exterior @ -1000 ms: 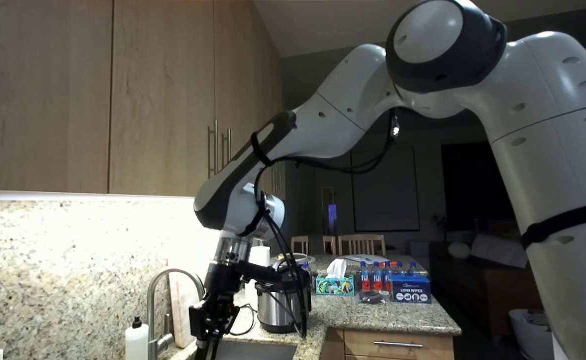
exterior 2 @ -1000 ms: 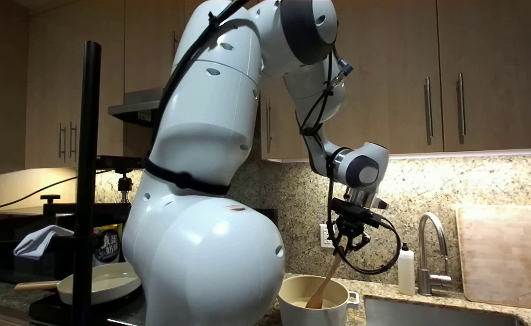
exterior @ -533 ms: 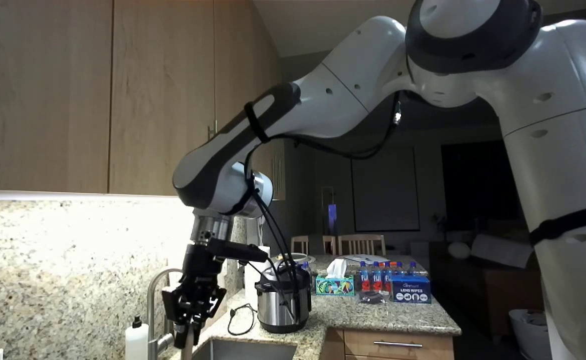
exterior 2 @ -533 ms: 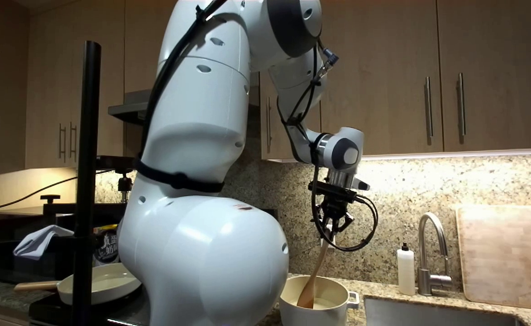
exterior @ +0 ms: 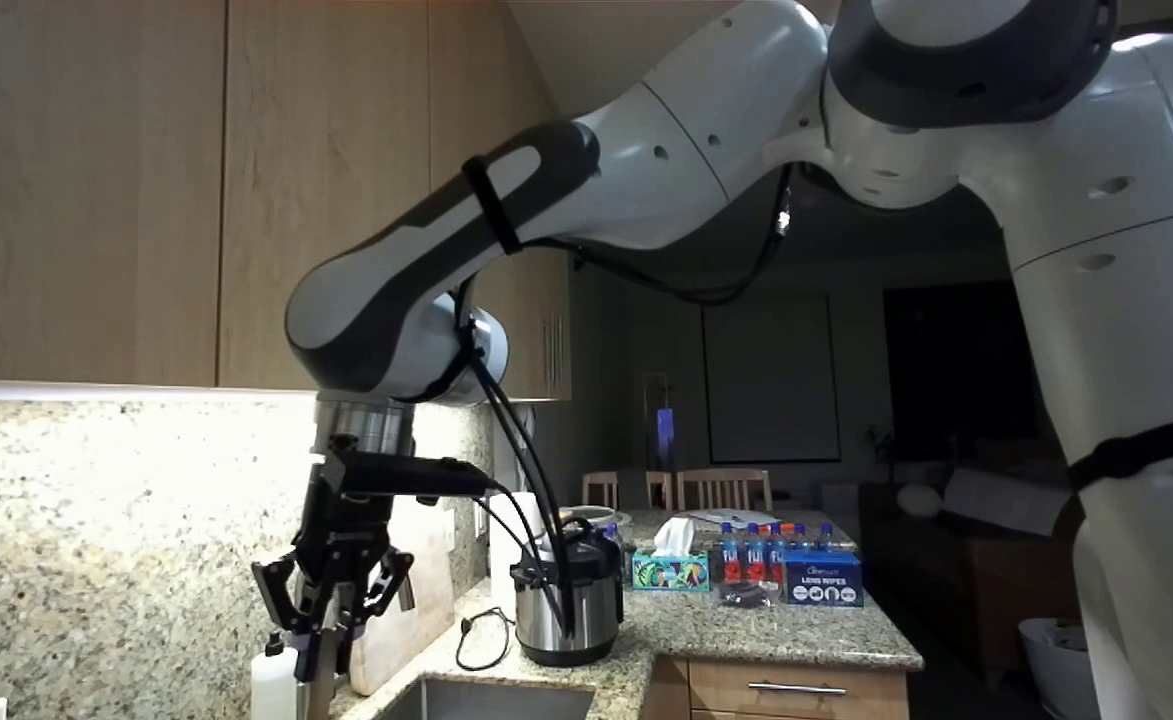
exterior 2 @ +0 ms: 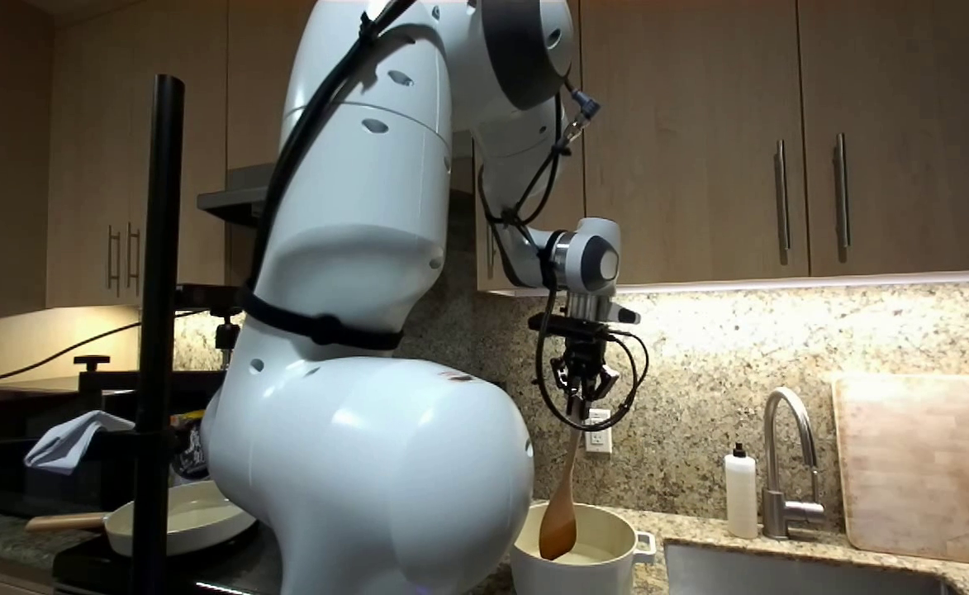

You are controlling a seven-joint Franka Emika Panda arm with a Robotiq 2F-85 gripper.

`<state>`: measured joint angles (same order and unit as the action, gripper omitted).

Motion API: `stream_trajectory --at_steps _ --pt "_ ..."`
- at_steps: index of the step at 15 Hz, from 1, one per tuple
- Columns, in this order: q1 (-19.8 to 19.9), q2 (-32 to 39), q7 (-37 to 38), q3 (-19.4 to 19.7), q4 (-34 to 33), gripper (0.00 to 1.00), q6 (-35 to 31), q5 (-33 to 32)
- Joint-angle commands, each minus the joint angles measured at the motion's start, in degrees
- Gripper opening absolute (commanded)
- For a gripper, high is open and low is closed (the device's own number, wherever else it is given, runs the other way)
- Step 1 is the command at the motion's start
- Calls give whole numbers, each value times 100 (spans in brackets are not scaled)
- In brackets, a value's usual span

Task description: Use the spatula to stir the pot

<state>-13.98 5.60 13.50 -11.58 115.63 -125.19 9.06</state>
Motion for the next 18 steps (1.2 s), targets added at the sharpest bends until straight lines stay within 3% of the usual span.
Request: stream_trajectory --at_steps 1,10,18 --pt "-153 -116 1061 -58 -44 7 322 -509" --pt "-479 181 3234 -176 -104 7 149 -587" --pt "-442 733 4628 -50 -633 7 -259 -316"
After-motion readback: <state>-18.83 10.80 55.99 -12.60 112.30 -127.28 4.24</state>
